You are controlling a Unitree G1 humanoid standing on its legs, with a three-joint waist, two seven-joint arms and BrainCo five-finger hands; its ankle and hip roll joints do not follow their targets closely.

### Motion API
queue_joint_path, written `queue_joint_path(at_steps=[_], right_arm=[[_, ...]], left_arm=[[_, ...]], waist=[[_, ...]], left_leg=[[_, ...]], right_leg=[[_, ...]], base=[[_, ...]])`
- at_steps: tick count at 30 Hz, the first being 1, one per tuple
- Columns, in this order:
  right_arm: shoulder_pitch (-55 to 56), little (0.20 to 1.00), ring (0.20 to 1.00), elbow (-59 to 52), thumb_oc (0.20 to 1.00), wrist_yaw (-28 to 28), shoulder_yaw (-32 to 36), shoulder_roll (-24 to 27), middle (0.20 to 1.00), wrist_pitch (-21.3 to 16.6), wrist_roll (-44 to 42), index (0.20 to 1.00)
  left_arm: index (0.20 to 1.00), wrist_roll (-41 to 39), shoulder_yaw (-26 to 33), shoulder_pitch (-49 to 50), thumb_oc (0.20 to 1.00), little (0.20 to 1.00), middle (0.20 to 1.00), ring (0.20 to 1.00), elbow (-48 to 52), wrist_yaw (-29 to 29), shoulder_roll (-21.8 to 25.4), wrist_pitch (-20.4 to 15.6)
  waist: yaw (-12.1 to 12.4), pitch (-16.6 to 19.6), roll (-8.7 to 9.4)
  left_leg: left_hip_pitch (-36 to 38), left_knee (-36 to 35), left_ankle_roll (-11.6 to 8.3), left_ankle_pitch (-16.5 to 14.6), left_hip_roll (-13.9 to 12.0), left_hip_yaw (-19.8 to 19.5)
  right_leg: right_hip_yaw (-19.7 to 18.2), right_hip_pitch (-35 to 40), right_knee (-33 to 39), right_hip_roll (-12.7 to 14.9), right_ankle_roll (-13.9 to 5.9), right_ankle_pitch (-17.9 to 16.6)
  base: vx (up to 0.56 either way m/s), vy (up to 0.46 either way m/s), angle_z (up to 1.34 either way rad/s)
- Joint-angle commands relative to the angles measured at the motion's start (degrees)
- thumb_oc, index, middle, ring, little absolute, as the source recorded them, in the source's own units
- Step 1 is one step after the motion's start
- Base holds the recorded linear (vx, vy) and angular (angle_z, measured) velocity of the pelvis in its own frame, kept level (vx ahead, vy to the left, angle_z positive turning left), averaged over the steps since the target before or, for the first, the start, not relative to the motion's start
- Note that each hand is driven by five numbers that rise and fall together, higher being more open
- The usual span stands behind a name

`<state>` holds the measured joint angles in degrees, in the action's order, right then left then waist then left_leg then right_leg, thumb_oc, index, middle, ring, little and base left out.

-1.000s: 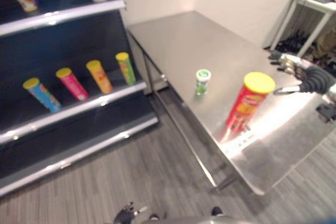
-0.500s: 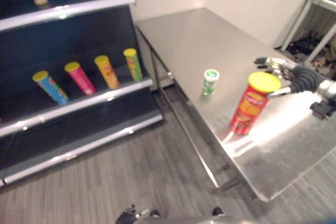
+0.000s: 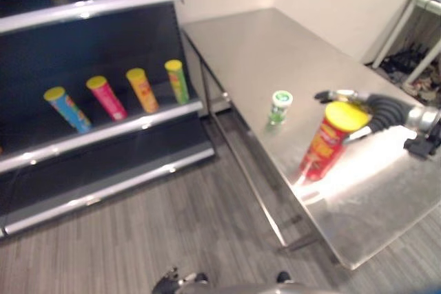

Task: Put the goods on the table back onto the shelves and tidy them up.

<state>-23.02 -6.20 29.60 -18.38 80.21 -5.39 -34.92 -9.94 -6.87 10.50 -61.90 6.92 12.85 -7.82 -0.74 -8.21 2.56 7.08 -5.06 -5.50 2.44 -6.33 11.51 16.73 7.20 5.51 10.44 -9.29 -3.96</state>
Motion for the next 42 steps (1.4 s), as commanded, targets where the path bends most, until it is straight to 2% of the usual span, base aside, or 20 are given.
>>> queue_joint_path(at_steps=[1, 2, 3, 4, 5, 6, 7, 15, 20, 22, 24, 27, 28, 30, 31, 32, 33, 34, 37, 42], right_arm=[[-6.2, 0.918, 0.918, -1.2, 0.918, -0.4, -6.7, 4.5, 0.918, -1.3, 1.4, 0.918], [-6.8, 0.846, 0.846, -1.1, 0.846, -0.2, -7.4, 5.0, 0.846, -1.1, 2.0, 0.846], [-7.1, 0.718, 0.718, -1.2, 0.718, 0.1, -8.0, 5.6, 0.718, -0.9, 2.6, 0.718], [-7.5, 0.533, 0.533, -1.2, 0.533, 0.1, -8.4, 5.6, 0.533, -0.9, 2.6, 0.533], [-7.7, 0.423, 0.423, -1.2, 0.423, 0.6, -9.6, 7.1, 0.423, -0.5, 4.4, 0.423], [-8.0, 0.382, 0.382, -1.2, 0.382, 0.6, -9.8, 7.1, 0.382, -0.5, 4.4, 0.382], [-8.5, 0.200, 0.200, -0.9, 0.200, 0.8, -11.2, 8.7, 0.200, -0.5, 6.0, 0.200], [-12.5, 0.200, 0.200, -0.7, 0.200, -0.7, -14.6, 11.1, 0.200, -1.3, 10.2, 0.200], [-11.3, 0.200, 0.200, -0.8, 0.200, -3.8, -9.9, 10.5, 0.200, -2.3, 11.4, 0.200], [-9.3, 0.200, 0.200, -0.5, 0.200, -7.0, -3.8, 9.6, 0.200, -3.5, 11.3, 0.200], [-8.1, 0.200, 0.200, -0.7, 0.200, -8.0, -1.2, 8.9, 0.200, -3.9, 11.1, 0.200], [-1.4, 0.200, 0.200, -0.7, 0.200, -13.8, 13.4, 5.0, 0.200, -5.8, 11.6, 0.200], [0.4, 0.200, 0.200, -0.3, 0.200, -16.2, 16.6, 4.6, 0.200, -6.3, 14.5, 0.200], [1.6, 0.200, 0.200, -0.9, 0.200, -17.4, 19.6, 4.1, 0.200, -6.2, 16.6, 0.200], [1.6, 0.200, 0.200, -1.4, 0.200, -20.3, 22.8, 3.4, 0.200, -6.4, 19.8, 0.200], [1.7, 0.200, 0.200, -1.5, 0.200, -20.3, 22.9, 3.4, 0.200, -6.3, 19.9, 0.200], [1.7, 0.200, 0.200, -1.5, 0.200, -21.6, 24.0, 3.3, 0.200, -6.2, 22.4, 0.200], [0.3, 0.200, 0.200, -0.5, 0.200, -24.5, 25.2, 3.7, 0.200, -6.6, 26.1, 0.200], [-6.3, 0.200, 0.200, 0.2, 0.200, -27.4, 21.8, 3.7, 0.200, -7.4, 28.4, 0.200], [-14.9, 0.200, 0.200, 1.8, 0.200, -30.3, 15.8, 5.7, 0.200, -8.2, 30.4, 0.200]], left_arm=[[1.000, 1.8, -4.5, -4.8, 1.000, 1.000, 1.000, 1.000, -0.7, 0.4, 1.0, -1.7], [1.000, 1.8, -4.4, -4.9, 1.000, 1.000, 1.000, 1.000, -0.8, 0.4, 1.0, -1.7], [1.000, 1.8, -4.5, -5.0, 1.000, 1.000, 1.000, 1.000, -0.9, 0.3, 1.0, -1.7], [1.000, 1.8, -4.4, -5.0, 1.000, 1.000, 1.000, 1.000, -0.9, 0.3, 1.0, -1.7], [1.000, 1.9, -4.5, -5.0, 1.000, 1.000, 1.000, 1.000, -1.0, 0.3, 0.9, -1.7], [1.000, 1.9, -4.5, -5.0, 1.000, 1.000, 1.000, 1.000, -1.0, 0.3, 0.9, -1.7], [1.000, 1.9, -4.6, -5.2, 1.000, 1.000, 1.000, 1.000, -0.9, 0.3, 0.9, -1.7], [1.000, 1.5, -4.5, -5.4, 1.000, 1.000, 1.000, 1.000, -0.5, 0.0, 0.9, -1.7], [1.000, 0.5, -4.2, -4.9, 1.000, 1.000, 1.000, 1.000, 0.6, -0.3, 0.9, -1.7], [1.000, -0.3, -4.2, -4.7, 1.000, 1.000, 1.000, 1.000, 1.9, -0.7, 1.4, -2.0], [1.000, -0.5, -4.0, -4.5, 1.000, 1.000, 1.000, 1.000, 2.3, -0.8, 1.6, -2.0], [1.000, -0.4, -3.4, -4.0, 1.000, 1.000, 1.000, 1.000, 3.6, -1.0, 2.5, -2.0], [1.000, -0.1, -3.7, -4.2, 1.000, 1.000, 1.000, 1.000, 4.2, -1.0, 3.1, -1.9], [1.000, -0.1, -3.4, -4.6, 1.000, 1.000, 1.000, 1.000, 4.7, -1.3, 3.9, -1.7], [1.000, -0.4, -2.8, -5.6, 1.000, 1.000, 1.000, 1.000, 5.4, -2.1, 5.2, -1.5], [1.000, -0.4, -2.8, -5.7, 1.000, 1.000, 1.000, 1.000, 5.4, -2.1, 5.2, -1.5], [1.000, -0.7, -2.0, -5.8, 1.000, 1.000, 1.000, 1.000, 5.9, -2.6, 5.7, -1.4], [1.000, -1.9, -0.9, -5.9, 1.000, 1.000, 1.000, 1.000, 6.3, -3.2, 6.7, -1.7], [1.000, -2.7, 0.3, -4.3, 1.000, 1.000, 1.000, 1.000, 6.7, -3.6, 7.2, -1.5], [1.000, -4.0, 1.0, -3.1, 1.000, 1.000, 1.000, 1.000, 8.0, -4.2, 7.2, -1.4]], waist=[[2.1, 1.2, 1.95], [2.0, 1.1, 1.96], [2.0, 1.1, 2.06], [2.0, 1.1, 2.03], [1.8, 1.1, 2.20], [1.8, 1.1, 2.18], [1.7, 1.1, 2.37], [1.1, 0.9, 2.64], [0.7, 1.1, 2.51], [0.5, 1.1, 2.50], [0.5, 1.1, 2.46], [0.0, 1.4, 1.87], [0.3, 1.1, 1.83], [0.4, 0.6, 1.61], [0.2, -0.6, 1.30], [0.2, -0.5, 1.29], [0.1, -0.8, 1.21], [0.5, -0.7, 1.42], [2.6, 0.3, 2.71], [4.7, -0.8, 3.52]], left_leg=[[0.1, 0.5, -4.01, -1.1, -1.1, 6.0], [0.1, 0.5, -4.01, -1.1, -1.1, 6.0], [0.1, 0.5, -4.00, -1.1, -1.1, 6.0], [0.1, 0.5, -4.00, -1.1, -1.1, 6.1], [0.2, 0.5, -4.04, -1.1, -1.2, 6.1], [0.2, 0.5, -4.05, -1.1, -1.2, 6.1], [0.1, 0.5, -4.08, -1.1, -1.2, 6.2], [0.2, 0.5, -3.88, -1.3, -1.1, 6.6], [0.1, 0.5, -3.38, -1.6, -0.8, 7.1], [-0.3, 0.3, -2.82, -1.9, -0.2, 7.1], [-0.4, 0.2, -2.59, -2.1, 0.0, 7.1], [-1.2, 0.1, -1.53, -2.5, 1.1, 6.3], [-1.4, 0.1, -1.23, -2.4, 1.3, 5.9], [-1.9, 0.1, -0.94, -2.3, 1.2, 5.3], [-2.3, 0.1, -0.58, -2.0, 0.8, 4.1], [-2.5, 0.1, -0.58, -1.9, 0.8, 4.2], [-2.7, 0.3, -0.44, -1.7, 0.5, 3.7], [-3.1, 0.8, -0.18, -1.6, 0.4, 2.7], [-4.2, 1.4, -0.82, -0.6, 0.1, 1.8], [-8.4, 4.6, -4.38, 3.1, -3.5, -1.4]], right_leg=[[3.7, 4.3, -1.6, -1.6, -1.07, 7.2], [3.7, 4.3, -1.6, -1.7, -1.07, 7.3], [3.6, 4.3, -1.6, -1.6, -1.05, 7.3], [3.6, 4.3, -1.6, -1.6, -1.05, 7.3], [3.5, 4.2, -1.7, -1.6, -1.02, 7.3], [3.5, 4.2, -1.7, -1.6, -1.02, 7.3], [3.6, 4.2, -1.7, -1.6, -1.03, 7.3], [3.2, 4.0, -1.6, -1.4, -1.22, 7.0], [2.9, 3.5, -1.5, -1.0, -1.69, 6.5], [2.5, 2.8, -1.5, -0.3, -2.18, 5.9], [2.4, 2.6, -1.5, -0.1, -2.32, 5.7], [1.4, 1.1, -2.1, 0.9, -2.91, 5.2], [0.9, 0.4, -3.6, 1.2, -2.77, 5.5], [-0.1, -1.2, -6.4, 1.4, -2.61, 6.2], [-3.3, -3.5, -12.0, 0.1, -2.19, 9.0], [-3.4, -3.7, -12.0, 0.1, -2.15, 8.9], [-5.5, -4.5, -14.5, -1.3, -1.88, 10.6], [-8.0, -3.8, -15.3, -3.6, -0.71, 13.0], [-6.4, 0.3, -9.5, -3.9, 0.80, 13.0], [-5.1, 4.5, -0.8, -7.9, 2.55, 12.2]], base=[[0.00, 0.000, 0.00], [0.00, 0.000, 0.00], [0.00, 0.000, 0.00], [0.00, 0.000, 0.00], [0.00, 0.000, 0.00], [0.00, 0.000, 0.00], [0.00, 0.000, 0.00], [0.00, 0.000, 0.00], [0.00, 0.021, -0.03], [-0.02, 0.085, -0.04], [-0.02, 0.067, -0.02], [-0.03, 0.063, -0.04], [-0.08, 0.031, 0.00], [-0.12, 0.009, 0.03], [-0.11, -0.007, 0.05], [-0.15, -0.023, 0.12], [-0.10, -0.079, 0.12], [-0.12, -0.135, 0.10], [-0.08, -0.203, 0.20], [-0.10, -0.240, 0.24]])
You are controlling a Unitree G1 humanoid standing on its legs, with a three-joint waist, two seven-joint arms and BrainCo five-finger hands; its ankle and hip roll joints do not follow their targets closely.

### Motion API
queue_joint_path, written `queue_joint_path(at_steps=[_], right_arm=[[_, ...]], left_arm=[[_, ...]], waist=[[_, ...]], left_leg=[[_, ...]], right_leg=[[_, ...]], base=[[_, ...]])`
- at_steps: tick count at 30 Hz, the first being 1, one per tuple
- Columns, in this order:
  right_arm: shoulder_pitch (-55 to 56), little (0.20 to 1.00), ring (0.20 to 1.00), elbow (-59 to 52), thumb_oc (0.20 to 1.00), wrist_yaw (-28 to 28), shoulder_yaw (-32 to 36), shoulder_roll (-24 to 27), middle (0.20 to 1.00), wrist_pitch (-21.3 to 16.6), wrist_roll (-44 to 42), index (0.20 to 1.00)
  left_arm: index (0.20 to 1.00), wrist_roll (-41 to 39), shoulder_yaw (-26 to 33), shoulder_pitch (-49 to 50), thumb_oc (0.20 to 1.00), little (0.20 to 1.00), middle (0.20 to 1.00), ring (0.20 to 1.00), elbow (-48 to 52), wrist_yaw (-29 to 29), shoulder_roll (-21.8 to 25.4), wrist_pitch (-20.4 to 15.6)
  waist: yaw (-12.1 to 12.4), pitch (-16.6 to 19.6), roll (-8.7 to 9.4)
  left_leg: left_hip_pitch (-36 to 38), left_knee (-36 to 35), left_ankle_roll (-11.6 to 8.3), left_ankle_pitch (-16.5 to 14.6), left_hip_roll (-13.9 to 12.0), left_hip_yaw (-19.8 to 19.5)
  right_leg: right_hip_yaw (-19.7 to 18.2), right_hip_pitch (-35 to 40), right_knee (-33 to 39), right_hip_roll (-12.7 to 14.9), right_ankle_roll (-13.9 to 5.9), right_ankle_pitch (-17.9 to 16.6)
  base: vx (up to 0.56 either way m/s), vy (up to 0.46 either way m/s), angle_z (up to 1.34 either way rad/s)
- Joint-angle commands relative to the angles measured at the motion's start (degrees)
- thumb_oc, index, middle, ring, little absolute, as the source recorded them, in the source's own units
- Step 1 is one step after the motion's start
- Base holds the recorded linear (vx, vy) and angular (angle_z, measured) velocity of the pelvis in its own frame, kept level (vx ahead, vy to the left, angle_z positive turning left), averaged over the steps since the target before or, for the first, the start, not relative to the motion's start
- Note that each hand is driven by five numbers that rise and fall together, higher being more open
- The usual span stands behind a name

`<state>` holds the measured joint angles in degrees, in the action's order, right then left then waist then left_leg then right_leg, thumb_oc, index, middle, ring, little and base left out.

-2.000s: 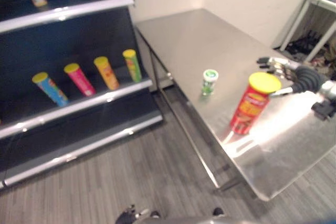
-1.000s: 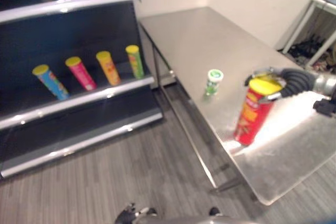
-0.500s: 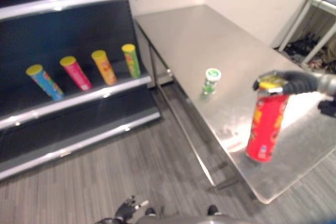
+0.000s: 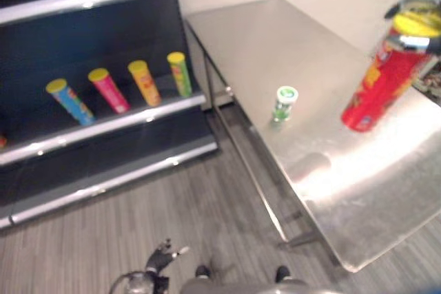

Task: Put the goods on the table back onto the shelves and tidy them up.

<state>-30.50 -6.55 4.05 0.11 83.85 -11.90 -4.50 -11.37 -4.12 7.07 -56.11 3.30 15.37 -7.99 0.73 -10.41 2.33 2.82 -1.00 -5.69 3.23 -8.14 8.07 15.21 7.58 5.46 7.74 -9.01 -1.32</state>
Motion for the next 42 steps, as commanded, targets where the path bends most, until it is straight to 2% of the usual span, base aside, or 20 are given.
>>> queue_joint_path(at_steps=[1, 7, 9, 10, 12, 14, 17, 18, 19, 20, 23, 30, 31, 32, 33, 34, 36, 38, 40, 42], right_arm=[[-8.0, 0.200, 0.200, 2.2, 0.200, -4.6, -3.2, 2.8, 0.200, -1.8, -0.3, 0.200], [-8.1, 0.200, 0.200, 2.9, 0.200, -5.4, -3.8, 3.4, 0.200, -2.0, -0.5, 0.200], [-6.8, 0.200, 0.200, 2.8, 0.200, -5.5, -3.3, 3.0, 0.200, -1.9, 0.2, 0.200], [-5.7, 0.200, 0.200, 2.5, 0.200, -5.4, -2.3, 2.6, 0.200, -1.6, 1.0, 0.200], [-4.7, 0.200, 0.200, 2.2, 0.200, -5.4, -1.0, 2.4, 0.200, -1.4, 1.6, 0.200], [-3.4, 0.200, 0.200, 1.7, 0.200, -5.1, 1.0, 1.7, 0.200, -1.1, 1.6, 0.200], [-3.6, 0.200, 0.200, 1.7, 0.200, -4.9, 1.0, 1.8, 0.200, -0.9, 1.7, 0.200], [-3.8, 0.200, 0.200, 1.7, 0.200, -4.6, 0.8, 1.8, 0.200, -0.7, 1.4, 0.200], [-3.9, 0.200, 0.200, 1.7, 0.200, -4.6, 0.7, 1.9, 0.200, -0.7, 1.4, 0.200], [-3.9, 0.200, 0.200, 2.0, 0.200, -4.6, 0.6, 1.7, 0.200, -0.7, 1.0, 0.200], [-3.4, 0.200, 0.200, 2.0, 0.200, -5.1, 1.5, 2.3, 0.200, -1.5, 0.2, 0.200], [2.2, 0.200, 0.200, 2.9, 0.200, -7.0, 7.1, 2.9, 0.200, -2.5, 0.8, 0.200], [4.2, 0.200, 0.200, 2.9, 0.200, -6.9, 9.4, 3.2, 0.200, -2.1, 1.0, 0.200], [5.6, 0.200, 0.200, 2.7, 0.200, -6.9, 10.7, 3.2, 0.200, -2.1, 1.0, 0.200], [8.2, 0.200, 0.200, 2.8, 0.200, -7.0, 13.8, 3.1, 0.200, -1.8, 1.5, 0.200], [14.0, 0.200, 0.200, 2.1, 0.200, -7.0, 19.2, 1.9, 0.200, -0.3, 4.1, 0.200], [17.0, 0.200, 0.200, 0.9, 0.200, -7.4, 20.6, 1.3, 0.200, 0.5, 7.0, 0.200], [18.8, 0.200, 0.200, 0.1, 0.200, -6.6, 21.1, -0.6, 0.200, 1.4, 6.8, 0.200], [18.0, 0.200, 0.200, 0.5, 0.200, -7.3, 20.7, -0.6, 0.200, 1.1, 6.5, 0.200], [13.1, 0.200, 0.200, 1.4, 0.200, -7.8, 17.3, 0.0, 0.200, 0.8, 6.5, 0.200]], left_arm=[[1.000, -2.8, -1.8, 0.7, 1.000, 1.000, 1.000, 1.000, 2.5, -0.6, 4.7, -1.1], [1.000, -2.0, -1.2, 1.3, 1.000, 1.000, 1.000, 1.000, 1.5, -0.6, 4.2, -0.9], [1.000, -1.3, -0.4, 1.7, 1.000, 1.000, 1.000, 1.000, 1.2, -0.3, 3.9, -0.8], [1.000, -0.7, 0.5, 2.2, 1.000, 1.000, 1.000, 1.000, 0.9, 0.1, 3.5, -0.6], [1.000, -0.3, 0.6, 2.5, 1.000, 1.000, 1.000, 1.000, 0.7, 0.2, 3.3, -0.6], [1.000, 0.5, 0.7, 2.8, 1.000, 1.000, 1.000, 1.000, 0.3, 0.5, 3.4, -0.6], [1.000, 0.3, 0.7, 2.7, 1.000, 1.000, 1.000, 1.000, 0.5, 0.4, 3.8, -0.7], [1.000, -0.3, 1.0, 2.5, 1.000, 1.000, 1.000, 1.000, 1.0, 0.1, 4.0, -1.0], [1.000, -0.3, 1.0, 2.5, 1.000, 1.000, 1.000, 1.000, 1.0, 0.1, 4.0, -1.0], [1.000, -0.8, 1.0, 2.0, 1.000, 1.000, 1.000, 1.000, 1.4, -0.5, 4.1, -1.4], [1.000, -1.3, 0.7, 1.2, 1.000, 1.000, 1.000, 1.000, 1.3, -1.2, 4.1, -2.0], [1.000, -1.2, -1.1, -0.1, 1.000, 1.000, 1.000, 1.000, -0.1, -1.7, 5.5, -2.6], [1.000, -1.2, -1.5, -1.3, 1.000, 1.000, 1.000, 1.000, -0.8, -1.9, 5.8, -2.5], [1.000, -1.2, -1.6, -1.4, 1.000, 1.000, 1.000, 1.000, -0.9, -2.0, 5.9, -2.5], [1.000, -0.8, -1.4, -1.8, 1.000, 1.000, 1.000, 1.000, -1.2, -1.8, 6.3, -2.4], [1.000, 1.5, -2.7, -3.7, 1.000, 1.000, 1.000, 1.000, -1.4, -1.4, 7.4, -2.4], [1.000, 2.1, -3.0, -4.2, 1.000, 1.000, 1.000, 1.000, 0.1, -1.4, 9.2, -2.3], [1.000, 0.9, -2.0, -4.8, 1.000, 1.000, 1.000, 1.000, 1.3, -1.1, 10.7, -1.5], [1.000, 0.1, -1.5, -5.2, 1.000, 1.000, 1.000, 1.000, 1.5, -1.2, 11.3, -1.4], [1.000, 0.8, -1.2, -5.3, 1.000, 1.000, 1.000, 1.000, 1.3, -0.9, 12.7, -0.6]], waist=[[3.6, 0.7, 3.63], [3.8, -1.5, 3.26], [3.2, -2.0, 3.65], [2.7, -1.9, 3.86], [2.4, -1.8, 3.78], [1.5, -1.7, 4.33], [0.4, -1.6, 3.77], [-1.2, -1.2, 2.37], [-1.1, -1.3, 2.42], [-2.7, -0.3, 0.92], [-4.2, 1.5, -1.70], [-3.7, 2.3, -1.68], [-4.0, 2.5, -1.67], [-3.6, 2.5, -1.50], [-3.7, 2.8, -1.07], [-4.2, 2.4, -0.20], [-3.8, 1.4, 1.05], [-4.1, 0.9, 1.81], [-3.3, 0.5, 1.68], [-2.8, -0.6, 1.16]], left_leg=[[-5.2, 1.1, -4.92, 3.5, -2.7, 0.9], [-7.7, 5.5, -5.13, 4.5, -4.5, 3.2], [-6.6, 11.4, -4.01, 1.2, -4.7, 8.2], [-5.9, 20.1, -3.85, -1.5, -4.6, 10.3], [-6.3, 27.3, -4.21, -2.7, -4.9, 10.6], [-6.7, 44.9, -5.48, -2.5, -5.0, 9.2], [-4.7, 46.2, -5.66, -1.7, -6.7, 8.0], [0.6, 39.7, -6.04, 1.7, -9.7, 7.2], [0.9, 39.5, -6.07, 1.8, -9.6, 7.3], [5.4, 30.3, -6.95, 6.6, -12.7, 7.6], [6.4, 13.4, -9.03, 11.8, -17.3, 7.2], [-0.8, 3.9, -9.31, 10.5, -19.2, 3.4], [-1.7, 4.5, -9.31, 5.7, -18.3, 1.9], [-1.7, 4.9, -9.31, 5.4, -18.2, 2.1], [-1.1, 4.3, -9.31, 1.8, -17.6, 2.5], [-0.8, 4.5, -9.31, -3.5, -15.3, 4.7], [0.7, 2.4, -7.00, -4.7, -10.1, 6.9], [1.2, 0.1, -4.64, -3.6, -6.8, 7.4], [1.5, -1.5, -3.55, -2.7, -6.0, 8.2], [2.3, -3.9, -0.74, -2.3, -3.9, 9.0]], right_leg=[[-3.4, 4.4, -0.5, -6.1, 2.80, 9.9], [-0.1, 4.0, -0.5, -6.3, 4.28, 9.7], [1.8, 3.0, -0.5, -5.0, 4.54, 8.5], [3.3, 2.5, -0.5, -4.0, 4.85, 8.0], [4.3, 2.1, -0.5, -3.7, 5.12, 7.7], [6.3, 1.7, -0.5, -2.3, 5.71, 7.2], [7.6, 1.2, -0.5, -1.7, 5.49, 6.7], [8.4, -0.6, -1.0, -0.1, 4.46, 5.9], [8.3, -0.5, -0.9, -0.1, 4.45, 5.9], [9.3, -2.5, -1.6, 2.0, 3.03, 4.9], [9.7, -4.8, -2.9, 5.9, 0.10, 4.1], [8.2, -2.5, -7.8, 14.8, -5.21, 5.7], [6.3, -1.8, -8.5, 16.8, -5.99, 4.6], [6.0, -2.0, -8.6, 17.0, -5.99, 4.6], [5.2, -1.9, -8.3, 18.0, -5.99, 2.8], [5.2, -1.7, -8.4, 22.5, -5.99, -9.3], [5.4, -3.7, -8.8, 26.1, -5.99, -16.0], [0.9, -7.8, -14.0, 23.4, -5.67, -13.1], [0.5, -8.4, -18.0, 21.4, -5.64, -10.6], [1.7, -11.9, -31.8, 17.4, -4.78, -6.5]], base=[[-0.16, -0.242, 0.81], [-0.12, -0.081, 0.70], [-0.19, -0.072, 0.48], [-0.15, -0.079, 0.53], [-0.07, -0.041, 0.39], [-0.02, 0.006, 0.13], [-0.01, 0.126, 0.09], [-0.01, 0.178, 0.21], [-0.03, 0.415, 0.25], [-0.02, 0.412, 0.18], [0.06, 0.524, 0.44], [0.19, 0.481, 0.37], [0.26, 0.585, 0.12], [0.24, 0.565, 0.07], [0.21, 0.616, -0.07], [0.23, 0.794, -0.15], [0.14, 0.777, -0.08], [0.01, 0.636, 0.00], [-0.04, 0.404, -0.10], [-0.09, 0.559, -0.24]])
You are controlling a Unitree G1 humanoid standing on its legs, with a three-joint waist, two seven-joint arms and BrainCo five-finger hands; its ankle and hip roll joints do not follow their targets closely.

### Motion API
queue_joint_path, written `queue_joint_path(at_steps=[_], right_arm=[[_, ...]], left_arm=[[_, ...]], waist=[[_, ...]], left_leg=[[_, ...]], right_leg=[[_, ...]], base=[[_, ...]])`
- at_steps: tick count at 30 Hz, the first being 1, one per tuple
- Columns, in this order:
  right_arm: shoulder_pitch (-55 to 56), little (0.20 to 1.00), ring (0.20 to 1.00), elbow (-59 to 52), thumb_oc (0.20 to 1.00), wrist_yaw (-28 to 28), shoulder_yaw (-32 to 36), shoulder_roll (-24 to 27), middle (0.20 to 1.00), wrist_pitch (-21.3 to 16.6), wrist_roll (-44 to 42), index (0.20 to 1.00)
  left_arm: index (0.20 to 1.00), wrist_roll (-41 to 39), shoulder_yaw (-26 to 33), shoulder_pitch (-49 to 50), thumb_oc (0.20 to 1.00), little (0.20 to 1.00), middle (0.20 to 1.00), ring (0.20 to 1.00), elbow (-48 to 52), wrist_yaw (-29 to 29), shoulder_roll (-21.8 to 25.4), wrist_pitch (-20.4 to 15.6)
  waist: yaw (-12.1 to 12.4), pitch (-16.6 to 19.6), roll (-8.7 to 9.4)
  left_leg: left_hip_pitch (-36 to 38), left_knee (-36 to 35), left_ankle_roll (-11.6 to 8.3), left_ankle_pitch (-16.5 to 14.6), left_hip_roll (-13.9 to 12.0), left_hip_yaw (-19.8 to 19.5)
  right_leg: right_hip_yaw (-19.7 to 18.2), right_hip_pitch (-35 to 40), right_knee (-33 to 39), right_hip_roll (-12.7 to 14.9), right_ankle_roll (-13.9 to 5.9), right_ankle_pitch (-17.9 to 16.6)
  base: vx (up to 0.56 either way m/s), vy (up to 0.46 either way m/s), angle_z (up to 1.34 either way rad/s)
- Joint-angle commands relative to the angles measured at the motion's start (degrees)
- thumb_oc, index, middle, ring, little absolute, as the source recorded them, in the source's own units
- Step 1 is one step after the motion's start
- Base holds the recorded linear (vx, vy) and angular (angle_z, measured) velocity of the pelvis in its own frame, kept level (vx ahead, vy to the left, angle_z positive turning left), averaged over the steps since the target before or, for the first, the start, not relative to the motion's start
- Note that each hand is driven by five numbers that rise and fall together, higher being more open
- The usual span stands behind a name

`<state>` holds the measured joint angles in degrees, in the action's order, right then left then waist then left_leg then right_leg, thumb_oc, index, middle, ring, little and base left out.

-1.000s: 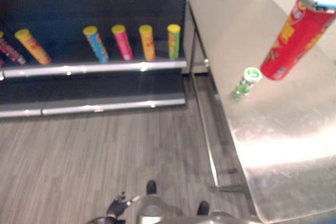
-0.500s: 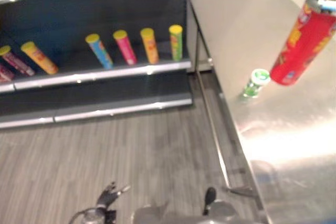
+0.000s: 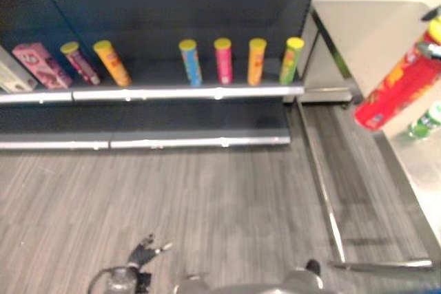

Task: Put the goods on the table back onto the shelves and tidy them up.

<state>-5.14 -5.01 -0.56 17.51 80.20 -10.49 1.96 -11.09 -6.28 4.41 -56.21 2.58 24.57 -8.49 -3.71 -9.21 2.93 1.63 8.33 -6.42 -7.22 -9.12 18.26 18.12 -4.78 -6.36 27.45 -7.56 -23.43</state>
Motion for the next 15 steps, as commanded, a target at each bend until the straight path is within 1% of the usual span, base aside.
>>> queue_joint_path(at_steps=[1, 2, 3, 4, 5, 6, 7, 8, 9, 10, 11, 12, 13, 14, 15], right_arm=[[-16.8, 0.200, 0.200, 0.2, 0.200, -3.0, -3.7, 3.5, 0.200, -0.8, -1.0, 0.200], [-19.5, 0.200, 0.200, 0.8, 0.200, -3.1, -6.3, 3.6, 0.200, -0.8, -0.9, 0.200], [-23.8, 0.200, 0.200, 1.9, 0.200, -2.8, -10.4, 4.0, 0.200, -0.6, -0.9, 0.200], [-24.6, 0.200, 0.200, 2.1, 0.200, -2.9, -11.2, 4.0, 0.200, -0.6, -0.9, 0.200], [-26.9, 0.200, 0.200, 2.6, 0.200, -2.3, -13.7, 4.3, 0.200, -0.6, -1.3, 0.200], [-27.9, 0.200, 0.200, 2.8, 0.200, -2.4, -14.6, 4.3, 0.200, -0.6, -1.3, 0.200], [-30.8, 0.200, 0.200, 3.5, 0.200, -2.4, -17.4, 4.2, 0.200, -0.6, -1.9, 0.200], [-35.1, 0.200, 0.200, 4.4, 0.200, -2.4, -21.7, 4.1, 0.200, -0.7, -2.4, 0.200], [-36.8, 0.200, 0.200, 4.6, 0.200, -2.5, -23.3, 3.9, 0.200, -0.6, -2.7, 0.200], [-39.2, 0.200, 0.200, 4.7, 0.200, -2.6, -25.9, 3.3, 0.200, -0.7, -2.7, 0.200], [-43.8, 0.200, 0.200, 5.2, 0.200, -2.7, -30.0, 2.7, 0.200, -0.6, -2.1, 0.200], [-47.1, 0.200, 0.200, 5.4, 0.200, -2.6, -33.0, 2.5, 0.200, -0.7, -2.1, 0.200], [-48.8, 0.200, 0.200, 5.1, 0.200, -2.8, -34.6, 2.2, 0.200, -0.8, -2.5, 0.200], [-49.6, 0.200, 0.200, 5.1, 0.200, -3.1, -35.5, 1.5, 0.200, -0.8, -2.6, 0.200], [-51.3, 0.200, 0.200, 5.5, 0.200, -3.1, -37.3, 1.2, 0.200, -0.8, -2.5, 0.200]], left_arm=[[1.000, 0.5, 1.4, -2.7, 1.000, 1.000, 1.000, 1.000, 0.4, -1.0, 3.7, 0.5], [1.000, 0.5, 1.8, -2.5, 1.000, 1.000, 1.000, 1.000, 0.4, -1.0, 3.5, 0.4], [1.000, -1.0, 3.2, -2.6, 1.000, 1.000, 1.000, 1.000, -0.3, -1.6, 2.8, 0.7], [1.000, -1.0, 3.4, -2.6, 1.000, 1.000, 1.000, 1.000, -0.3, -1.6, 2.7, 0.7], [1.000, -1.8, 4.0, -2.5, 1.000, 1.000, 1.000, 1.000, -0.8, -1.6, 2.4, 0.8], [1.000, -1.8, 4.1, -2.4, 1.000, 1.000, 1.000, 1.000, -0.8, -1.6, 2.4, 0.8], [1.000, -1.9, 4.1, -2.2, 1.000, 1.000, 1.000, 1.000, -1.1, -1.5, 2.4, 0.7], [1.000, -2.1, 4.5, -1.9, 1.000, 1.000, 1.000, 1.000, -1.5, -1.3, 2.2, 0.6], [1.000, -2.3, 4.7, -1.6, 1.000, 1.000, 1.000, 1.000, -1.7, -1.2, 2.2, 0.5], [1.000, -2.4, 5.1, -1.1, 1.000, 1.000, 1.000, 1.000, -2.1, -1.1, 2.1, 0.6], [1.000, -2.5, 5.8, -0.3, 1.000, 1.000, 1.000, 1.000, -2.5, -1.3, 1.3, 0.3], [1.000, -2.7, 6.4, 0.1, 1.000, 1.000, 1.000, 1.000, -2.0, -1.4, 0.6, 0.1], [1.000, -3.4, 6.4, 0.4, 1.000, 1.000, 1.000, 1.000, -1.7, -1.4, -0.1, 0.1], [1.000, -4.5, 6.4, 0.2, 1.000, 1.000, 1.000, 1.000, -1.1, -1.5, -0.5, 0.0], [1.000, -5.0, 6.2, -0.1, 1.000, 1.000, 1.000, 1.000, -1.0, -1.7, -0.9, -0.2]], waist=[[2.2, -2.4, -0.54], [1.8, -2.2, -0.30], [2.3, -2.8, -0.05], [2.2, -2.8, -0.07], [3.1, -2.8, 1.90], [3.0, -2.9, 1.76], [3.8, -2.8, 2.90], [4.5, -2.4, 3.77], [5.6, -2.0, 4.78], [6.8, -1.4, 5.40], [8.5, -0.6, 5.86], [8.9, -0.9, 5.55], [9.1, -1.6, 5.20], [9.7, -2.6, 5.38], [10.1, -3.6, 5.50]], left_leg=[[3.0, -13.3, 1.89, 7.8, -1.6, -1.1], [2.8, -13.3, 1.86, 7.8, -1.3, -1.0], [2.4, -13.3, 2.63, 7.8, 0.5, -1.0], [2.4, -13.3, 2.63, 7.8, 0.5, -1.0], [1.7, -13.3, 2.67, 7.8, 2.9, -0.5], [1.9, -13.3, 2.61, 7.8, 2.7, -0.5], [1.5, -13.3, 2.54, 7.8, 3.7, 0.2], [1.0, -13.3, 2.32, 7.6, 4.4, 1.1], [0.4, -13.3, 2.18, 7.7, 5.2, 2.1], [0.8, -13.3, 1.70, 6.3, 5.6, 2.2], [0.3, -13.3, 1.68, 6.0, 6.0, 3.1], [-0.1, -12.8, 1.48, 6.0, 6.2, 3.3], [-0.7, -10.5, 1.28, 5.4, 6.1, 3.5], [-2.1, -7.4, 0.76, 4.9, 6.3, 1.6], [-4.4, -4.4, 0.21, 5.4, 6.1, -0.2]], right_leg=[[1.1, -2.6, -31.7, -7.3, -4.93, 21.7], [0.7, -3.2, -32.5, -6.9, -4.91, 22.2], [3.7, -4.3, -37.1, -12.4, -4.73, 26.6], [3.7, -4.3, -37.1, -12.4, -4.74, 26.6], [5.4, -2.7, -30.7, -18.3, -4.98, 28.7], [5.5, -2.4, -30.4, -18.6, -4.95, 28.6], [6.3, -0.1, -24.5, -21.0, -3.90, 30.8], [6.1, 2.2, -17.0, -23.0, -1.76, 33.0], [5.7, 3.5, -10.0, -23.8, 0.29, 33.9], [5.4, 4.7, -5.4, -23.8, 1.16, 34.7], [6.6, 8.3, 2.4, -24.4, 1.48, 34.7], [6.2, 9.3, 4.0, -24.8, 1.08, 34.0], [6.0, 9.7, 5.2, -25.0, 1.40, 33.3], [5.2, 10.3, 6.1, -24.8, 1.70, 33.0], [5.6, 10.3, 7.0, -24.4, 2.16, 31.8]], base=[[-0.10, 0.528, -0.18], [-0.09, 0.555, -0.10], [-0.03, 0.201, -0.04], [-0.05, 0.310, -0.10], [-0.02, 0.098, -0.13], [-0.05, 0.142, -0.17], [-0.06, 0.060, 0.08], [-0.12, 0.080, -0.19], [-0.05, 0.060, -0.30], [-0.07, 0.057, -0.70], [-0.04, 0.037, -0.76], [-0.09, 0.025, -0.83], [-0.05, 0.027, -0.70], [-0.14, 0.070, -0.39], [-0.13, 0.057, -0.28]])
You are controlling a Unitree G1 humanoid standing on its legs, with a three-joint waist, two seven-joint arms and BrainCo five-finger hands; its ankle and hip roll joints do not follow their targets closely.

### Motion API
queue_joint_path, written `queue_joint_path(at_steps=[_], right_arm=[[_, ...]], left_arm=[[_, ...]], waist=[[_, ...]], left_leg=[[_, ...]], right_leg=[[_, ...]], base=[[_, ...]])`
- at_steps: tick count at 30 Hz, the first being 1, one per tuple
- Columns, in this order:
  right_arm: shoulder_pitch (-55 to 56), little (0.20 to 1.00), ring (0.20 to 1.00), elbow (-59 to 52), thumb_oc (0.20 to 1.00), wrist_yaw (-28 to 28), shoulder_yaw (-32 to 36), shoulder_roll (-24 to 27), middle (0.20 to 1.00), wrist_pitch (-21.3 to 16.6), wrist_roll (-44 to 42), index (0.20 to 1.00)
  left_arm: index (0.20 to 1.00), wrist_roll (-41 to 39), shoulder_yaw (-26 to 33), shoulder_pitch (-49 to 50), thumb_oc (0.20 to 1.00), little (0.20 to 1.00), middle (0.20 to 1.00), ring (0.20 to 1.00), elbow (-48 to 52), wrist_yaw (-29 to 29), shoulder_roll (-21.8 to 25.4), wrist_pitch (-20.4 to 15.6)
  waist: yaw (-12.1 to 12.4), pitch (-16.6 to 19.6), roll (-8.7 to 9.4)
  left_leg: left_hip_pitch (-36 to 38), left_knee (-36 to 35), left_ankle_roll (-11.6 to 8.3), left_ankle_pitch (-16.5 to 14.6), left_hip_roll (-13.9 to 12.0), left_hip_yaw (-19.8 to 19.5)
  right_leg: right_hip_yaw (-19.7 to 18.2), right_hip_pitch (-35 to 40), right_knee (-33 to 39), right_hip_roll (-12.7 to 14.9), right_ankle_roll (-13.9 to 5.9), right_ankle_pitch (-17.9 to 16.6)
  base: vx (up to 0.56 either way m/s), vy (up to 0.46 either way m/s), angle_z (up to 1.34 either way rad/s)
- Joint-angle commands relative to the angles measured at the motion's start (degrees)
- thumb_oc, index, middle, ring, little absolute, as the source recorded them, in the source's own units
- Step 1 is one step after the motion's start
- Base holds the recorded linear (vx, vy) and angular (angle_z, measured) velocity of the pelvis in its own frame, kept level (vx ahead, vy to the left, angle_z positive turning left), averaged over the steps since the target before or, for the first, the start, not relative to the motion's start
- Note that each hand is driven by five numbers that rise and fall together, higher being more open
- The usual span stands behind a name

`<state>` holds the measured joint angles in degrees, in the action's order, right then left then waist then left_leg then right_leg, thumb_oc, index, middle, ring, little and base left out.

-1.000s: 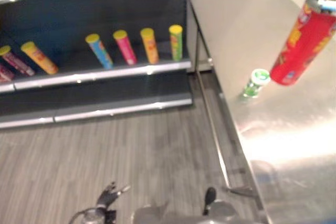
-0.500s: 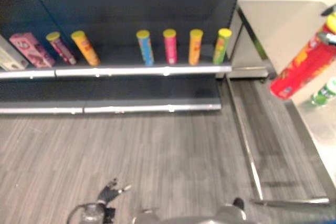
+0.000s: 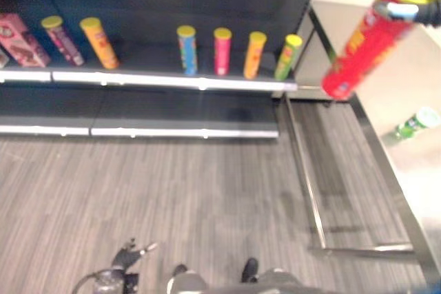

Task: Put the goods on the table back onto the shelves and tidy them up.

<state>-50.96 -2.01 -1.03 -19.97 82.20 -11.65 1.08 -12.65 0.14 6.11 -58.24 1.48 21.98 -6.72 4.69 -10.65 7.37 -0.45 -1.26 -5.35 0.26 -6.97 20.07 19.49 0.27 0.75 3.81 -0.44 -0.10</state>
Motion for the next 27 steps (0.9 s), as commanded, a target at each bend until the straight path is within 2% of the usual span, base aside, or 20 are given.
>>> queue_joint_path(at_steps=[1, 2, 4, 5, 10, 12, 13, 15, 16, 17, 18, 19, 20, 21, 22, 23, 24, 25, 26, 27], right_arm=[[-6.1, 0.200, 0.200, 2.6, 0.200, -2.6, -0.4, -0.8, 0.200, 0.4, -1.7, 0.200], [-7.4, 0.200, 0.200, 2.2, 0.200, -1.5, -2.3, -1.1, 0.200, 0.7, -2.6, 0.200], [-7.0, 0.200, 0.200, 1.8, 0.200, -1.1, -2.4, -1.3, 0.200, 0.7, -2.9, 0.200], [-6.7, 0.200, 0.200, 1.6, 0.200, -1.0, -2.1, -1.7, 0.200, 0.4, -3.5, 0.200], [-3.3, 0.200, 0.200, -0.2, 0.200, -1.2, 0.4, -1.8, 0.200, -0.3, -4.6, 0.200], [0.3, 0.200, 0.200, -2.0, 0.200, -1.1, 3.8, -1.9, 0.200, -0.4, -5.3, 0.200], [1.0, 0.200, 0.200, -3.3, 0.200, -0.9, 4.7, -2.5, 0.200, -0.3, -5.2, 0.200], [3.4, 0.200, 0.200, -4.2, 0.200, -0.9, 7.3, -3.5, 0.200, -0.1, -4.4, 0.200], [6.5, 0.200, 0.200, -4.7, 0.200, -0.9, 9.9, -3.4, 0.200, 0.4, -2.8, 0.200], [9.4, 0.200, 0.200, -5.4, 0.200, -0.8, 12.4, -3.2, 0.200, 1.0, -1.5, 0.200], [10.6, 0.200, 0.200, -6.1, 0.200, -0.8, 13.6, -3.5, 0.200, 0.9, -1.2, 0.200], [11.1, 0.200, 0.200, -6.2, 0.200, -0.7, 14.1, -3.5, 0.200, 0.9, -1.2, 0.200], [11.1, 0.200, 0.200, -7.4, 0.200, -0.9, 14.1, -4.3, 0.200, 1.3, -0.8, 0.200], [11.1, 0.200, 0.200, -7.4, 0.200, -0.9, 14.1, -4.3, 0.200, 1.3, -0.8, 0.200], [10.9, 0.200, 0.200, -7.0, 0.200, -1.1, 13.7, -4.5, 0.200, 1.4, -0.8, 0.200], [9.7, 0.200, 0.200, -6.0, 0.200, -1.3, 13.3, -3.3, 0.200, 2.2, -1.7, 0.200], [9.4, 0.200, 0.200, -6.0, 0.200, -1.3, 13.1, -3.3, 0.200, 2.2, -1.7, 0.200], [8.8, 0.200, 0.200, -5.8, 0.200, -1.3, 12.9, -3.0, 0.200, 1.8, -2.5, 0.200], [8.3, 0.200, 0.200, -5.9, 0.200, -1.5, 13.1, -3.0, 0.200, 1.7, -4.2, 0.200], [9.2, 0.200, 0.200, -6.0, 0.200, -1.7, 13.8, -3.5, 0.200, 1.5, -4.6, 0.200]], left_arm=[[1.000, -3.5, -0.2, -1.8, 1.000, 1.000, 1.000, 1.000, 1.0, -0.6, 1.6, -2.0], [1.000, -3.5, -1.2, -2.1, 1.000, 1.000, 1.000, 1.000, 0.7, -0.3, 0.8, -2.0], [1.000, -3.7, -1.3, -2.0, 1.000, 1.000, 1.000, 1.000, 0.3, -0.6, 0.7, -2.3], [1.000, -3.7, -1.4, -2.0, 1.000, 1.000, 1.000, 1.000, -0.1, -0.9, 0.7, -2.5], [1.000, -7.5, -1.1, -1.1, 1.000, 1.000, 1.000, 1.000, 0.0, -1.7, 0.1, -3.1], [1.000, -7.7, -1.4, -0.6, 1.000, 1.000, 1.000, 1.000, 0.4, -1.9, 0.6, -3.1], [1.000, -7.8, -1.6, -0.5, 1.000, 1.000, 1.000, 1.000, 1.1, -2.1, 0.8, -3.0], [1.000, -6.8, -1.8, -0.5, 1.000, 1.000, 1.000, 1.000, 0.2, -2.1, 0.7, -3.1], [1.000, -5.3, -2.2, -1.6, 1.000, 1.000, 1.000, 1.000, -0.7, -2.2, 0.7, -2.6], [1.000, -4.4, -3.0, -2.3, 1.000, 1.000, 1.000, 1.000, -0.6, -2.0, 1.2, -2.4], [1.000, -2.8, -3.9, -2.6, 1.000, 1.000, 1.000, 1.000, -0.5, -1.6, 2.0, -2.6], [1.000, -2.8, -3.9, -2.7, 1.000, 1.000, 1.000, 1.000, -0.5, -1.5, 2.1, -2.6], [1.000, -1.5, -3.9, -3.8, 1.000, 1.000, 1.000, 1.000, -0.3, -1.6, 4.3, -1.9], [1.000, -1.5, -3.9, -3.9, 1.000, 1.000, 1.000, 1.000, -0.3, -1.6, 4.4, -1.9], [1.000, -1.9, -3.5, -4.6, 1.000, 1.000, 1.000, 1.000, -0.1, -1.9, 4.9, -1.8], [1.000, -3.0, -3.0, -5.9, 1.000, 1.000, 1.000, 1.000, 0.7, -1.9, 5.2, -1.9], [1.000, -3.0, -3.0, -5.9, 1.000, 1.000, 1.000, 1.000, 0.7, -1.9, 5.2, -1.9], [1.000, -3.0, -3.0, -6.2, 1.000, 1.000, 1.000, 1.000, 0.9, -2.0, 5.2, -1.8], [1.000, -3.1, -2.4, -6.4, 1.000, 1.000, 1.000, 1.000, 1.0, -2.2, 4.3, -1.6], [1.000, -2.9, -2.3, -6.6, 1.000, 1.000, 1.000, 1.000, 0.9, -2.3, 3.6, -1.5]], waist=[[1.6, -2.2, 0.96], [0.9, -2.4, 0.59], [0.6, -1.8, 0.25], [0.2, -1.7, -0.02], [-1.0, -1.1, -1.40], [-0.6, -0.3, -1.76], [-0.1, 0.1, -1.80], [0.4, 1.4, -1.30], [-0.3, 1.4, -1.15], [-0.6, 1.6, -0.73], [-0.7, 1.5, -0.61], [-0.6, 1.6, -0.34], [-0.8, 1.1, -0.63], [-0.8, 1.2, -0.50], [-1.3, 0.8, -0.78], [-2.8, 0.0, -1.75], [-2.8, 0.0, -1.81], [-3.4, -0.5, -2.25], [-4.9, -1.7, -2.97], [-5.4, -2.3, -2.84]], left_leg=[[-2.5, 5.5, -0.89, -2.2, 3.9, -2.1], [-2.7, 7.1, -2.90, -2.5, -0.9, -4.9], [-1.7, 5.4, -3.29, -1.0, -5.1, -6.9], [-1.7, 4.5, -3.92, 1.0, -8.8, -8.2], [-3.1, 2.8, -7.04, 9.9, -18.8, -10.9], [-4.6, 3.4, -8.38, 11.2, -21.2, -12.1], [-4.8, 4.7, -8.71, 10.5, -21.3, -13.4], [-3.4, 6.3, -9.12, 5.0, -19.2, -13.7], [-3.8, 7.8, -9.38, 3.5, -17.6, -12.2], [-3.7, 7.5, -8.88, 1.7, -15.7, -10.6], [-2.7, 6.7, -8.08, 0.7, -13.9, -8.3], [-2.8, 6.6, -7.93, 0.8, -13.6, -8.2], [-1.8, 4.1, -5.89, 0.8, -10.6, -5.6], [-1.9, 3.9, -5.79, 1.0, -10.4, -5.5], [-1.0, 1.3, -4.99, 1.4, -9.2, -4.4], [0.9, -2.5, -3.76, 1.9, -6.5, -4.1], [0.9, -2.7, -3.75, 2.1, -6.5, -4.0], [1.8, -3.3, -3.23, 1.9, -5.4, -4.1], [3.7, -3.6, -2.03, 0.3, -2.6, -5.4], [4.5, -3.6, -1.58, -0.2, -1.3, -6.1]], right_leg=[[4.3, 5.3, -0.1, -0.8, -4.94, 8.5], [5.1, 5.8, 1.1, 2.3, -5.92, 7.5], [4.7, 4.8, 0.6, 4.0, -6.54, 7.7], [4.1, 4.1, -0.1, 5.6, -7.18, 8.0], [2.8, 5.5, -3.5, 10.9, -10.43, 9.8], [1.8, 7.6, -4.6, 14.1, -12.58, 10.2], [0.6, 8.4, -4.7, 15.4, -13.03, 9.4], [0.4, 11.1, -4.0, 19.4, -14.56, 4.8], [0.3, 11.2, -5.4, 21.8, -14.56, -2.9], [-0.6, 9.8, -6.5, 24.0, -14.56, -7.8], [1.0, 9.0, -7.7, 26.1, -14.56, -12.9], [0.9, 8.9, -7.6, 26.3, -14.56, -13.2], [2.3, 6.1, -10.0, 26.3, -13.54, -14.3], [2.3, 5.9, -9.9, 26.5, -13.56, -14.4], [1.2, 3.7, -11.3, 24.4, -12.86, -13.0], [-2.1, 0.6, -11.4, 17.4, -11.64, -6.2], [-2.1, 0.6, -11.4, 17.4, -11.58, -6.3], [-2.9, -0.8, -10.7, 13.3, -10.32, -2.1], [-5.8, -4.1, -7.6, 6.0, -9.22, 2.2], [-6.9, -5.3, -5.7, 3.4, -8.92, 2.2]], base=[[-0.08, 0.304, -0.15], [0.05, 0.350, 0.00], [0.09, 0.398, -0.03], [0.13, 0.356, -0.12], [0.30, 0.468, -0.14], [0.55, 0.613, -0.02], [0.59, 0.599, -0.09], [0.54, 0.578, -0.41], [0.45, 0.610, -0.62], [0.42, 0.693, -0.35], [0.27, 0.495, 0.01], [0.31, 0.615, 0.27], [0.15, 0.348, 0.25], [0.21, 0.505, 0.03], [0.19, 0.463, 0.07], [0.19, 0.459, 0.02], [0.21, 0.434, 0.53], [0.22, 0.306, 0.51], [0.29, 0.378, 0.49], [0.29, 0.312, 0.01]])
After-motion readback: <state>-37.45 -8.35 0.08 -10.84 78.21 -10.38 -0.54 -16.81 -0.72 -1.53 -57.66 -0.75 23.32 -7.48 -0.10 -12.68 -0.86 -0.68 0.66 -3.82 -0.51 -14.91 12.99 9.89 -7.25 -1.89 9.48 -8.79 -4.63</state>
